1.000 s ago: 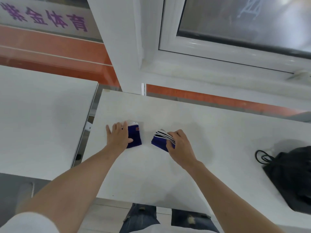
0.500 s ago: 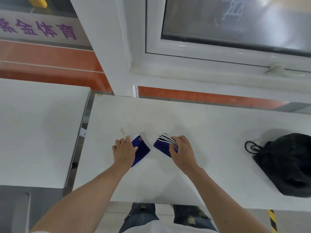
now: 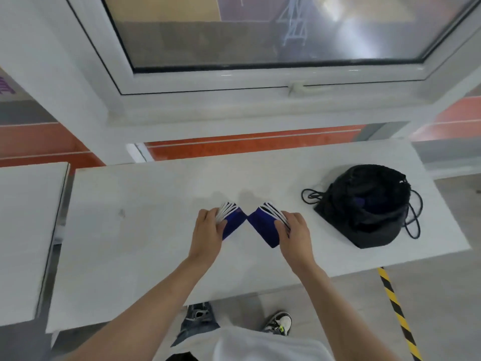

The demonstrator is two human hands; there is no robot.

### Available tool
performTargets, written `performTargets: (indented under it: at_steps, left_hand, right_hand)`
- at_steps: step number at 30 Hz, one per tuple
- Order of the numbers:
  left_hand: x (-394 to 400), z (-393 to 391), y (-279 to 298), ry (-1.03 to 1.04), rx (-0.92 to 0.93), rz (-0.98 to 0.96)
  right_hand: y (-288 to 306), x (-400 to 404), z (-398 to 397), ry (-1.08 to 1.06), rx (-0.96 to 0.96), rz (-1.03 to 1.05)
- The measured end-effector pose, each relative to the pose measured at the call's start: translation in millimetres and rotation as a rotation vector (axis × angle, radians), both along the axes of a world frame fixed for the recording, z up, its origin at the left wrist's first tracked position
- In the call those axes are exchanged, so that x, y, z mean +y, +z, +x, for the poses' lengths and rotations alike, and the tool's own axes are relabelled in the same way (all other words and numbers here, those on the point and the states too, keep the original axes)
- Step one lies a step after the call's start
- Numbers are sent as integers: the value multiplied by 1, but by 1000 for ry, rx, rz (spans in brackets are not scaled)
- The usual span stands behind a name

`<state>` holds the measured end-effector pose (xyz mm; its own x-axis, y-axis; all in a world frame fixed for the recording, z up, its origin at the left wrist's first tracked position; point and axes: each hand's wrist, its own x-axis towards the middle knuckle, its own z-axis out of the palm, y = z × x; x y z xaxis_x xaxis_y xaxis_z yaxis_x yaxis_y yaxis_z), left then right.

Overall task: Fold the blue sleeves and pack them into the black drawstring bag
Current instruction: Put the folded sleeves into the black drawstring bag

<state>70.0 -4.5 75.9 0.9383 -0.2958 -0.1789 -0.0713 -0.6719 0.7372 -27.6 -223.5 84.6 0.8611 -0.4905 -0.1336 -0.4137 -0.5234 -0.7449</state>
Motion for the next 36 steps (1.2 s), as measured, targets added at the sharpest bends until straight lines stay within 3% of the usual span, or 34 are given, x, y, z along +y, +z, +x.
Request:
performTargets:
  at_steps: [9, 16, 29, 36]
  left_hand:
    - [-182, -100, 48, -54, -75, -144]
    - [-267, -134, 71, -145, -157, -176]
    - [-381, -83, 79, -84, -183, -210]
    - [-424, -40, 71, -28, -157, -144]
  right_hand:
    - [44, -155, -125, -143, -157, -87]
    - [57, -240, -169, -161, -182, -73]
    - [67, -394, -95, -157, -143, -118]
    - [50, -453, -42, 74, -49, -159]
